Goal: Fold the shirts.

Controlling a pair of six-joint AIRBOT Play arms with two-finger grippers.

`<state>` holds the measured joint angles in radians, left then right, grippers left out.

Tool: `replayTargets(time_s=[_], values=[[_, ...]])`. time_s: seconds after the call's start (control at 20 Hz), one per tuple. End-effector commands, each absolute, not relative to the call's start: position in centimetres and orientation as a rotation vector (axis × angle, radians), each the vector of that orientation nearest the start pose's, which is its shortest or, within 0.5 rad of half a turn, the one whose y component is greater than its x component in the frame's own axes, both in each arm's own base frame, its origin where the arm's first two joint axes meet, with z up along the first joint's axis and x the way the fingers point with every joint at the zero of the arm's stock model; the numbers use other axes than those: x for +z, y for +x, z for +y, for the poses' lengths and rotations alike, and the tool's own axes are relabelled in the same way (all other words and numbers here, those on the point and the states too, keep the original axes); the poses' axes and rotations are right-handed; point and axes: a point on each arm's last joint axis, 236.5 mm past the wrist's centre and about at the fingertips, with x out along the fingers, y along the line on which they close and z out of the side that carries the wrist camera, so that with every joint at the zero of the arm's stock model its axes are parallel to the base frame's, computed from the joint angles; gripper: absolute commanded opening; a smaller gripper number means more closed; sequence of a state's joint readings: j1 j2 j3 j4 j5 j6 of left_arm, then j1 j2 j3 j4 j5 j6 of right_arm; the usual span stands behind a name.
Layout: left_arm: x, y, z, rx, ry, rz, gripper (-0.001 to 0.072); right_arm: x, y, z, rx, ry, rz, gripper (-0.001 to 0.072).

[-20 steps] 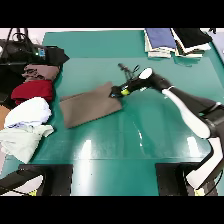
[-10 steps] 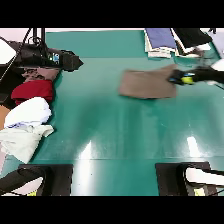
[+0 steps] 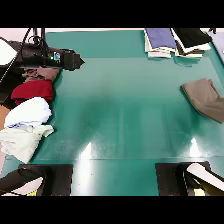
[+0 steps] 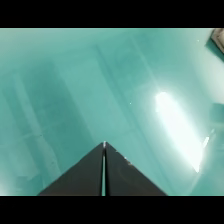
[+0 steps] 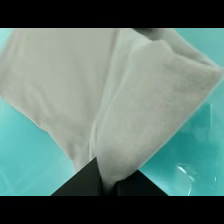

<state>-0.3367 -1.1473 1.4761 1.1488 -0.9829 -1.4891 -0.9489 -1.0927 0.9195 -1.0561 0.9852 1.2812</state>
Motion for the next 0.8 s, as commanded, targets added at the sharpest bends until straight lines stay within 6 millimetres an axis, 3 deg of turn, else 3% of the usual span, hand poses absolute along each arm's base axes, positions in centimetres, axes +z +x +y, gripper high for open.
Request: replayTargets(time_s=[0.0, 0.15, 0.2, 0.25, 0.3, 0.45, 0.55, 0.65, 0.75], values=[[23.6, 39.5, -22.4, -0.610, -0.157, 0.676, 0.0024, -0.2, 25.4, -23.3, -0.559, 0.711, 0.935, 0.0012], [23.6, 39.5, -22.3, -0.610, -0.155, 0.676, 0.0024, -1.4, 24.2, -20.6, -0.519, 0.588, 1.057, 0.0022], [23.6, 39.5, -22.3, -0.610, -0.154, 0.678, 0.0024, -1.4, 24.0, -20.1, -0.506, 0.550, 1.081, 0.0200], [23.5, 39.4, -22.4, -0.612, -0.150, 0.679, 0.0024, -1.2, 23.8, -20.1, -0.506, 0.511, 1.095, 0.0449], [23.5, 39.4, -22.3, -0.612, -0.147, 0.678, 0.0024, -0.9, 23.2, -20.4, -0.517, 0.466, 1.113, 0.0606], [24.0, 39.8, -22.4, -0.610, -0.163, 0.655, 0.0024, 1.2, 21.0, -21.9, -0.576, 0.378, 1.162, 0.0610], [24.0, 39.8, -22.4, -0.611, -0.159, 0.654, 0.0025, 4.3, 20.3, -23.6, -0.646, 0.383, 1.119, 0.0608], [24.0, 39.8, -22.4, -0.611, -0.158, 0.655, 0.0025, 8.1, 23.0, -22.9, -0.614, 0.462, 0.965, 0.0601], [24.3, 40.0, -22.4, -0.609, -0.162, 0.643, 0.0025, 11.9, 27.1, -19.9, -0.484, 0.529, 0.802, 0.0600]])
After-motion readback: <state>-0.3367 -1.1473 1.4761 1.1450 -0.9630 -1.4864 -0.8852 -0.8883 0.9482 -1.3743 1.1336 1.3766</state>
